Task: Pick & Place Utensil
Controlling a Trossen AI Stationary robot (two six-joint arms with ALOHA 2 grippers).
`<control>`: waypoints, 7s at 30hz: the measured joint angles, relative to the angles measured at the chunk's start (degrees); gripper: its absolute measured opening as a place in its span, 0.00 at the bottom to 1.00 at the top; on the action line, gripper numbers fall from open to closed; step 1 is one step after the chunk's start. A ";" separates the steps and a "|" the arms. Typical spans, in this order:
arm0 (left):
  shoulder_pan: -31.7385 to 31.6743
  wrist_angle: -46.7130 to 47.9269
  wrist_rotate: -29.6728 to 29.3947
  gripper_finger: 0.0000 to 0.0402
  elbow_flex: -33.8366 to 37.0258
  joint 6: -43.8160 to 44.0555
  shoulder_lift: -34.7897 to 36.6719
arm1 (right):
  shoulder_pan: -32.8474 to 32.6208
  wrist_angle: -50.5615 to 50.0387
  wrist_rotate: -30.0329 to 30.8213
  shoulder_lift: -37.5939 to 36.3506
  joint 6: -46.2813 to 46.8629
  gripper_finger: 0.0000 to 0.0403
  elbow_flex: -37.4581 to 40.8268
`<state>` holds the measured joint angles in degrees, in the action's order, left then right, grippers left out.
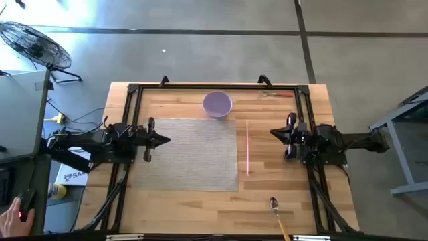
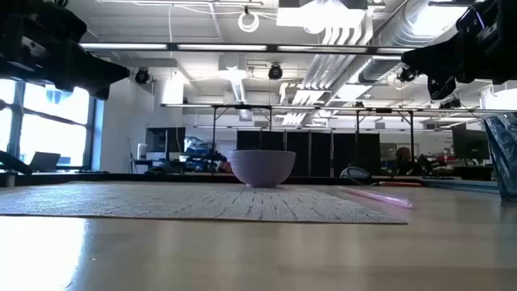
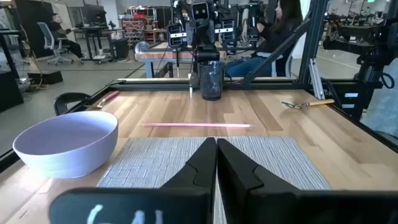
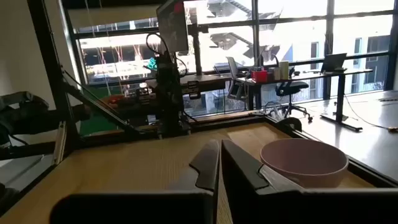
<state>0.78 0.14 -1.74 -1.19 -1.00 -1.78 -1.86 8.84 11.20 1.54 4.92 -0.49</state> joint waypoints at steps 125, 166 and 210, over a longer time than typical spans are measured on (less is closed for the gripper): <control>-17.59 -10.13 4.66 0.27 -49.41 0.58 -83.17 | -0.01 -0.02 0.00 0.00 0.01 0.03 0.00; -25.51 1.83 13.11 0.71 -69.81 -7.85 -108.13 | 0.00 -0.03 0.00 0.00 -0.01 0.03 0.02; -16.72 8.87 3.67 0.03 -69.32 -8.46 -103.25 | 0.00 -0.03 -0.03 -0.02 0.00 0.03 0.01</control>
<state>-15.94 9.01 1.94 -70.52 -9.45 -105.03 -1.85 8.81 11.17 1.52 4.92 -0.48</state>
